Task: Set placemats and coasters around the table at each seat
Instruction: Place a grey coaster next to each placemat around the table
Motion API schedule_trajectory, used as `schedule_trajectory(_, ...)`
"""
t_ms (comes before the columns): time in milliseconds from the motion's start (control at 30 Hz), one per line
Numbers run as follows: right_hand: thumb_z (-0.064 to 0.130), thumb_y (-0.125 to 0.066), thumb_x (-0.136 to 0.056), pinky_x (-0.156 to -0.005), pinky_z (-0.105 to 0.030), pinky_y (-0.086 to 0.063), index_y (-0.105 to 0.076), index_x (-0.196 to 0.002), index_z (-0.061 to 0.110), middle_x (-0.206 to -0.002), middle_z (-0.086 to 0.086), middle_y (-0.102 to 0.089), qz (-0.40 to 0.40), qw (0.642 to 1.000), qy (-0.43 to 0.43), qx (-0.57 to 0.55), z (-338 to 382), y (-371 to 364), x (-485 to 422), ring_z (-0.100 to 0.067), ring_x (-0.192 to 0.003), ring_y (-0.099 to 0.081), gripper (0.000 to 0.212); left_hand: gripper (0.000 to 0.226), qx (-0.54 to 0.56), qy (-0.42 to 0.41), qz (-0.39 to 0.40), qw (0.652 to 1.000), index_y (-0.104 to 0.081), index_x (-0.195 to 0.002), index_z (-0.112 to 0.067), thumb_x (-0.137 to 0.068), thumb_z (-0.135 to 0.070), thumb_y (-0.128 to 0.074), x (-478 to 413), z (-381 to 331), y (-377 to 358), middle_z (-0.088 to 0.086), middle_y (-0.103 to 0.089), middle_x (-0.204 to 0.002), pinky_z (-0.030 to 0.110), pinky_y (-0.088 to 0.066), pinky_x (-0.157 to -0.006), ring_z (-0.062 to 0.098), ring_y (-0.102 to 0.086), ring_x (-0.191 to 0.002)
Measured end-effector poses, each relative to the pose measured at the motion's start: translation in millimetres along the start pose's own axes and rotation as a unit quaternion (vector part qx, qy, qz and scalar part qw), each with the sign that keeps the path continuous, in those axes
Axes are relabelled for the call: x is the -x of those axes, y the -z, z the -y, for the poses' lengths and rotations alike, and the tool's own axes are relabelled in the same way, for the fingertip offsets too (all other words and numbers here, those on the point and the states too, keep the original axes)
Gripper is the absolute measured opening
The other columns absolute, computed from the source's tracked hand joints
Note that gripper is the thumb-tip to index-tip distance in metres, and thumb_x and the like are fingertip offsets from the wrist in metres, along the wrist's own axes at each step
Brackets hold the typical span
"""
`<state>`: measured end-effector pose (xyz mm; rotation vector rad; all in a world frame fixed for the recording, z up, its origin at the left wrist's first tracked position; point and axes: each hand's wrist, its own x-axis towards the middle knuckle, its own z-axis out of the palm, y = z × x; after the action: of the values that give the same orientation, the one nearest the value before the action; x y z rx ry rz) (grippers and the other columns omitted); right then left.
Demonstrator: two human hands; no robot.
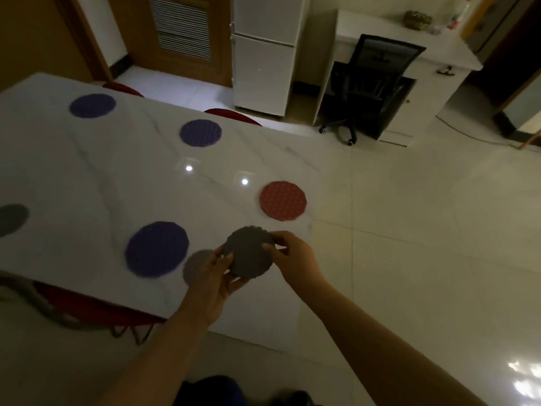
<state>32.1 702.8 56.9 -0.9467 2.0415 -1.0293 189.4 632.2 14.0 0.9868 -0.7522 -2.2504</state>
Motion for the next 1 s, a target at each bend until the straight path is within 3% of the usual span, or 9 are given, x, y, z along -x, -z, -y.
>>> schedule_trajectory(133, 0.029, -0.064, -0.085, -0.066, -0.014, -0.043, -0.06, -0.087, 0.028, -0.09, 0.01, -0.063, 0.007, 1.0, -0.003, 0.016, -14.7, 37.0, -13.9, -0.003, -0.081, -0.058, 0.005, 0.045, 0.033, -0.005, -0.033, 0.999, -0.05, -0.134, -0.013, -0.089, -0.015, -0.055, 1.0, 26.1, -31.1, 0.019, -0.063, -0.124, 0.038, -0.061, -0.069, 0.032, -0.069, -0.101)
schedule_trajectory(233, 0.028, -0.063, -0.086, -0.066, -0.016, -0.046, -0.055, -0.079, 0.033, -0.082, 0.012, -0.062, 0.031, 0.999, -0.01, 0.007, -23.6, 51.8, -33.5, -0.004, -0.078, -0.061, 0.011, 0.043, 0.053, -0.013, -0.064, 0.996, -0.056, -0.128, -0.016, -0.085, -0.018, -0.059, -9.7, 35.1, -43.2, 0.016, -0.067, -0.12, 0.037, -0.06, -0.069, 0.032, -0.068, -0.103)
schedule_trajectory(467, 0.025, -0.062, -0.086, -0.073, -0.031, -0.058, -0.057, -0.078, 0.027, -0.081, 0.005, -0.065, 0.061, 0.998, -0.021, -0.025, -26.7, 84.4, -117.3, -0.012, -0.076, -0.065, 0.01, 0.029, 0.072, -0.045, -0.118, 0.989, -0.058, -0.124, -0.017, -0.096, -0.014, -0.048, -69.4, 33.2, -63.9, 0.013, -0.07, -0.115, 0.037, -0.06, -0.069, 0.032, -0.069, -0.1)
schedule_trajectory(633, 0.018, -0.065, -0.085, -0.059, -0.024, -0.058, -0.058, -0.084, 0.018, -0.087, -0.006, -0.066, 0.05, 0.991, -0.077, -0.094, -25.1, 129.8, -189.1, -0.017, -0.076, -0.068, 0.007, 0.028, 0.114, -0.069, -0.156, 0.979, -0.058, -0.123, -0.014, -0.096, -0.012, -0.05, -108.8, 19.4, -80.9, 0.015, -0.066, -0.119, 0.041, -0.061, -0.07, 0.033, -0.069, -0.1)
schedule_trajectory(900, 0.016, -0.062, -0.087, -0.052, -0.017, -0.053, -0.058, -0.087, 0.018, -0.085, -0.004, -0.067, 0.097, 0.993, -0.043, -0.06, -47.9, 155.5, -281.6, -0.012, -0.071, -0.068, 0.004, 0.035, 0.179, -0.119, -0.232, 0.949, -0.054, -0.13, -0.014, -0.095, -0.015, -0.049, -130.5, 40.0, -120.8, 0.013, -0.064, -0.124, 0.034, -0.06, -0.069, 0.029, -0.068, -0.104)
schedule_trajectory(1000, 0.015, -0.06, -0.088, -0.048, -0.014, -0.05, -0.059, -0.097, 0.012, -0.083, -0.002, -0.065, 0.125, 0.991, -0.043, -0.033, -55.9, 162.7, -323.9, -0.011, -0.071, -0.065, 0.01, 0.036, 0.201, -0.149, -0.285, 0.925, -0.053, -0.132, -0.014, -0.096, -0.018, -0.049, -143.1, 54.5, -147.6, 0.01, -0.064, -0.124, 0.033, -0.06, -0.071, 0.027, -0.066, -0.106)
